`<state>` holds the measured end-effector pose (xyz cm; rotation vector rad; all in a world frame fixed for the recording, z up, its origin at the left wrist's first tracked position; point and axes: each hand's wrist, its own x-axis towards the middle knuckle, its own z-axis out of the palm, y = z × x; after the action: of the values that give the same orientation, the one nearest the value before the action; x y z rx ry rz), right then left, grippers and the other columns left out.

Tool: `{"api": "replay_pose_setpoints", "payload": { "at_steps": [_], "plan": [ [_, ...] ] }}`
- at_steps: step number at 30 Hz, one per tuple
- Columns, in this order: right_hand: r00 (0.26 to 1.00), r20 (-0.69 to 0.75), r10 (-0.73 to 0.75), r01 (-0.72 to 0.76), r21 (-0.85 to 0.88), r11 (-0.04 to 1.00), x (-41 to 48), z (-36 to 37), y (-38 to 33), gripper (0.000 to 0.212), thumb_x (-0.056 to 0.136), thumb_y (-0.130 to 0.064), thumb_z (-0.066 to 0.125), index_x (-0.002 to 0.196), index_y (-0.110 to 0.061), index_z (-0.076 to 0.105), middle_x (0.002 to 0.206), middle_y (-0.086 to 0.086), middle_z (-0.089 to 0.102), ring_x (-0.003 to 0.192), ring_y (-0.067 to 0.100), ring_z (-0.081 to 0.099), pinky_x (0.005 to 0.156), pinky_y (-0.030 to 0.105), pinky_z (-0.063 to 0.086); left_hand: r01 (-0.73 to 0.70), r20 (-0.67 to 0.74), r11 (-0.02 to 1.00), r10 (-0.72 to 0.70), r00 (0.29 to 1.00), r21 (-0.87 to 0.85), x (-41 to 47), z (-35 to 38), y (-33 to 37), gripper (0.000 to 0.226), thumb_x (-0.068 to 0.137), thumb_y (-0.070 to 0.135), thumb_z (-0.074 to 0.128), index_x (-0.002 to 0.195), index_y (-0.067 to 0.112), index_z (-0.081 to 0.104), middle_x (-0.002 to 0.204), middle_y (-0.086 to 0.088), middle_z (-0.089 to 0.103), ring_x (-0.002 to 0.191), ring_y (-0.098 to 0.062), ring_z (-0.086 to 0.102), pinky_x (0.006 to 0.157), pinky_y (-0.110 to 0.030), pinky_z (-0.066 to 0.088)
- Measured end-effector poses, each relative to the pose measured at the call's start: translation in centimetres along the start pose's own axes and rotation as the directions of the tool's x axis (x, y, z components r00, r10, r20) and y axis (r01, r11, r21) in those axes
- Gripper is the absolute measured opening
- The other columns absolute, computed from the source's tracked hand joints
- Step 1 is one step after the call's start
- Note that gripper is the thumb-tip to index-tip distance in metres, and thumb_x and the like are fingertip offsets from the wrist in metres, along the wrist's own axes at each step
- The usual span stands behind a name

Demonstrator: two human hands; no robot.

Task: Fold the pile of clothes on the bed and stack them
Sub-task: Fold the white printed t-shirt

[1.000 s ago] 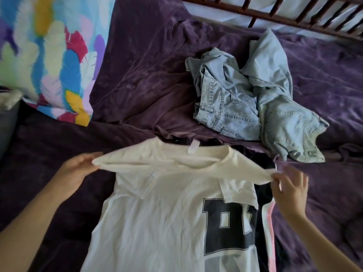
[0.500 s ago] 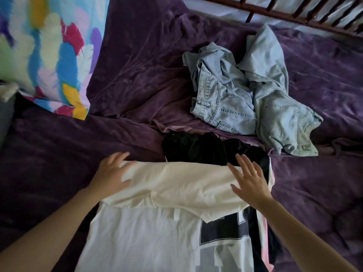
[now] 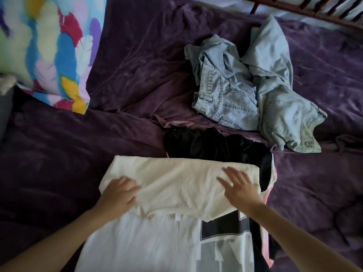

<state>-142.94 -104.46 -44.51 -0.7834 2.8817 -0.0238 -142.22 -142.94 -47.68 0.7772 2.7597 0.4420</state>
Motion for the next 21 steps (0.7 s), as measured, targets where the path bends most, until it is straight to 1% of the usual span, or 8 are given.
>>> {"api": "replay_pose_setpoints", "payload": {
  "at_steps": [3,6,9,11,12,15,18,21],
  "plan": [
    [0.89,0.216,0.402,-0.365,-0.191,0.911,2.9,-3.0,2.4,0.064,0.078,-0.014,0.048,0.141,-0.02,0.036,0.137,0.008,0.047,0.131,0.026,0.038,0.107,0.046,0.03,0.38,0.077,0.904,-0.401,0.913,0.197,4.0,-2.1,-2.0,0.073,0.064,0.013,0.074,0.132,0.011,0.049,0.135,-0.015,0.049,0.122,-0.031,0.044,0.087,-0.048,0.046],
    [0.784,0.432,0.446,-0.358,-0.272,0.893,3.1,-3.8,3.7,0.056,0.087,-0.015,0.045,0.142,-0.023,0.033,0.133,0.001,0.045,0.127,0.021,0.038,0.11,0.039,0.019,0.493,0.286,0.815,-0.572,0.769,0.305,6.3,-3.2,-2.7,0.065,0.09,0.02,0.05,0.147,0.025,0.019,0.146,0.004,0.035,0.136,-0.019,0.026,0.11,-0.047,0.019],
    [0.868,0.304,0.392,-0.335,-0.224,0.915,2.4,-5.0,3.9,0.025,0.076,-0.011,0.05,0.094,-0.015,0.066,0.091,0.007,0.063,0.092,0.028,0.061,0.086,0.04,0.041,0.445,0.236,0.828,-0.534,0.812,0.343,7.0,-4.5,-3.3,0.042,0.09,0.02,0.047,0.131,0.029,0.045,0.124,0.006,0.053,0.123,-0.017,0.038,0.107,-0.04,0.02],
    [0.944,0.111,0.312,-0.293,-0.159,0.943,0.2,-5.3,4.1,0.021,0.063,-0.015,0.044,0.062,-0.012,0.064,0.06,0.005,0.056,0.059,0.029,0.059,0.063,0.037,0.046,0.416,0.19,0.869,-0.471,0.861,0.27,6.1,-5.6,-3.7,0.027,0.089,0.022,0.05,0.115,0.024,0.057,0.11,0.004,0.058,0.113,-0.018,0.046,0.1,-0.036,0.026],
    [0.961,0.028,0.276,-0.268,-0.161,0.95,-1.5,-5.6,3.9,0.023,0.063,-0.018,0.04,0.06,-0.012,0.063,0.057,0.004,0.053,0.057,0.028,0.055,0.061,0.035,0.043,0.366,0.106,0.906,-0.394,0.913,0.212,5.1,-6.0,-3.9,0.022,0.086,0.021,0.052,0.105,0.019,0.062,0.1,0.002,0.06,0.104,-0.022,0.052,0.095,-0.038,0.032],
    [0.981,-0.155,0.12,-0.141,-0.13,0.981,-7.6,-4.5,1.8,0.017,0.067,-0.017,0.044,0.08,-0.015,0.054,0.062,0.005,0.055,0.069,0.026,0.04,0.062,0.035,0.028,0.131,-0.143,0.989,-0.12,0.982,0.069,-0.4,-6.7,-3.5,0.017,0.065,0.026,0.048,0.077,0.018,0.056,0.066,-0.001,0.056,0.069,-0.022,0.053,0.061,-0.037,0.044],
    [0.992,-0.113,-0.05,0.04,-0.089,0.995,-13.4,-2.0,-1.3,0.019,0.065,-0.025,0.05,0.083,-0.018,0.05,0.079,0.006,0.055,0.077,0.023,0.042,0.067,0.032,0.03,-0.01,-0.037,0.999,0.012,0.999,0.052,-7.1,-5.4,-1.9,0.021,0.06,0.036,0.045,0.079,0.028,0.04,0.068,0.006,0.053,0.07,-0.011,0.038,0.061,-0.026,0.026],
    [0.989,0.06,-0.132,0.136,-0.061,0.989,-16.8,0.4,-3.5,0.03,0.07,-0.048,0.051,0.074,-0.021,0.064,0.097,0.004,0.045,0.089,0.021,0.046,0.074,0.031,0.039,-0.039,0.063,0.999,0.039,0.997,0.007,-12.3,-3.1,-0.7,0.028,0.076,0.06,0.047,0.073,0.032,0.044,0.057,0.016,0.051,0.067,-0.007,0.038,0.061,-0.019,0.025]
  ]
}}
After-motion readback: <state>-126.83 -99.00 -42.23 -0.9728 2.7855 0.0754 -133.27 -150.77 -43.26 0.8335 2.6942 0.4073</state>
